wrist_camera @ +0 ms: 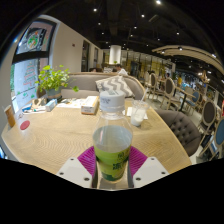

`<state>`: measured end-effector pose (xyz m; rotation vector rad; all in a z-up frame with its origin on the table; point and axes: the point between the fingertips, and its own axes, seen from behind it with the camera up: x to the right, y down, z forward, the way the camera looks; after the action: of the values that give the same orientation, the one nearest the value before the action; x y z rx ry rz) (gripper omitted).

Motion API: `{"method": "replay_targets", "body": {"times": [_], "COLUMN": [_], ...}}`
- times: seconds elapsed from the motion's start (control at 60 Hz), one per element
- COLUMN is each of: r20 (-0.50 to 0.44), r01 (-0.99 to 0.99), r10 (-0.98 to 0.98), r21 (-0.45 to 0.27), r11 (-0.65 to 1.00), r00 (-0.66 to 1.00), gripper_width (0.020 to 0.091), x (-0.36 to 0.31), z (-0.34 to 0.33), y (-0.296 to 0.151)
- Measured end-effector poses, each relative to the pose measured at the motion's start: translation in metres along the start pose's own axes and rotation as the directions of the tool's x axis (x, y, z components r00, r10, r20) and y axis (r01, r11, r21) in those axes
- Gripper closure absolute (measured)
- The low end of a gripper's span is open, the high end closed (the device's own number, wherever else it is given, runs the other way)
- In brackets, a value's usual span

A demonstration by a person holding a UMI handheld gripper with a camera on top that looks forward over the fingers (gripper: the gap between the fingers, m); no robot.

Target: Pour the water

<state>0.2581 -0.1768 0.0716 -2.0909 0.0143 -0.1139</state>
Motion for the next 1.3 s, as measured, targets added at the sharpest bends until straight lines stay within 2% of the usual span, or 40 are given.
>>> {"method": "replay_targets", "body": {"times": [0.133,0.3,0.417,0.55,0.633,0.8,0.933,0.983,1.1,1.2,1.3], "r20": [-0.066,-0.182,-0.281,-0.36,-0.383,-0.37,-0.353,-0.327,-0.285,-0.274,-0.267], "r01": [0.084,0.273,0.483,0.693,0.81,0.956,0.995,0.984,0.941,0.91,0.904], "r10": [-0.083,-0.259,-0.445,-0.634,-0.742,-0.89,-0.935,-0.932,-0.9,-0.869,-0.864], "r21": [0.017,0.052,0.079,0.05,0.027,-0.015,-0.096,-0.14,-0.174,-0.168,-0.162], "r11": [0.996,0.961,0.872,0.719,0.586,0.293,-0.005,-0.115,-0.29,-0.379,-0.396], "r00": [0.994,0.948,0.85,0.684,0.55,0.267,-0.039,-0.155,-0.33,-0.412,-0.427], "gripper_width": [0.0702,0.0702,0.0702,0.0703,0.0703,0.0705,0.0706,0.0706,0.0708,0.0708,0.0706], "x": [-0.012,-0.058,-0.121,-0.219,-0.291,-0.423,-0.493,-0.508,-0.535,-0.551,-0.556], "z": [-0.008,-0.029,-0.041,-0.044,-0.04,-0.016,0.003,0.012,0.023,0.027,0.028], "y": [-0.035,-0.121,-0.196,-0.256,-0.277,-0.274,-0.253,-0.241,-0.222,-0.213,-0.208]}}
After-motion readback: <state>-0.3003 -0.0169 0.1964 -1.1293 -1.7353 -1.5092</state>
